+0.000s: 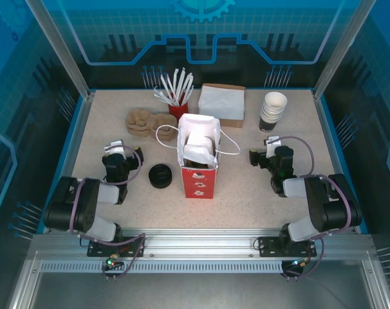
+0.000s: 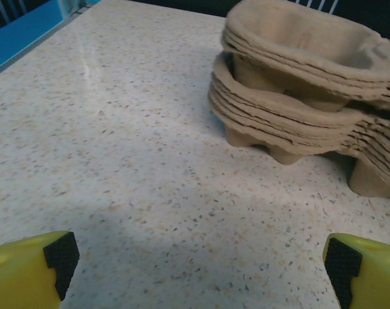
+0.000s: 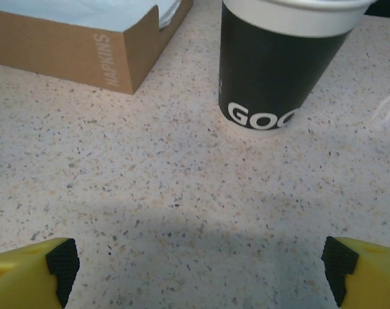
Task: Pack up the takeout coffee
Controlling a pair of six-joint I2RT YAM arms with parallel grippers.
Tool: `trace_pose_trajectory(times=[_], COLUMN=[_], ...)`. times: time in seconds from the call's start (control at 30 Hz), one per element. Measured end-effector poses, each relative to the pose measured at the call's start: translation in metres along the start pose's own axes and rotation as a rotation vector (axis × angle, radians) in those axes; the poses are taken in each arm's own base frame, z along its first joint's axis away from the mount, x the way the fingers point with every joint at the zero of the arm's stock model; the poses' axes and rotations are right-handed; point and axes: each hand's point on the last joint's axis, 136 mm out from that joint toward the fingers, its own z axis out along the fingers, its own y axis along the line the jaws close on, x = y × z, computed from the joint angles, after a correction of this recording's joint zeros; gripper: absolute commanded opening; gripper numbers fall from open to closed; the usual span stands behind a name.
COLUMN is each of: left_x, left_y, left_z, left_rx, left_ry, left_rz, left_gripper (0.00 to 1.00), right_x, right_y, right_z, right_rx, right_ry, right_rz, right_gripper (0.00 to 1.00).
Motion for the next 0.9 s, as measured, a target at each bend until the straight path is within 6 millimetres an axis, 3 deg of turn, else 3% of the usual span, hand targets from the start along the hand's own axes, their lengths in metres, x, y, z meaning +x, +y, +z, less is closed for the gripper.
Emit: trace_pose_trajectory(times=[0.1,0.33,0.9], left_x=[0.003,-0.028,-0.024], left_y=[-0.002,-0.02,-0.02], left_z=[0.002,0.015,0.015], left_rx=[0.013,0.046,0.043], left_ry=[0.012,-0.043,-0.029], left_rz=[0.01,0.04,0.054], left_gripper=[0.99,0.99,0.99], right_x=[-0.012,-0.02,-0.019], right_y=[0.001,0.001,0.003], right_z=[0.003,0.004,0.004], right_rx=[-0.013,-0.034,-0.049], right_ry=[-0.025,-0.042,-0.041], right_rz=[0.003,0.008,0.009], right_gripper=[1.0,1.0,1.0])
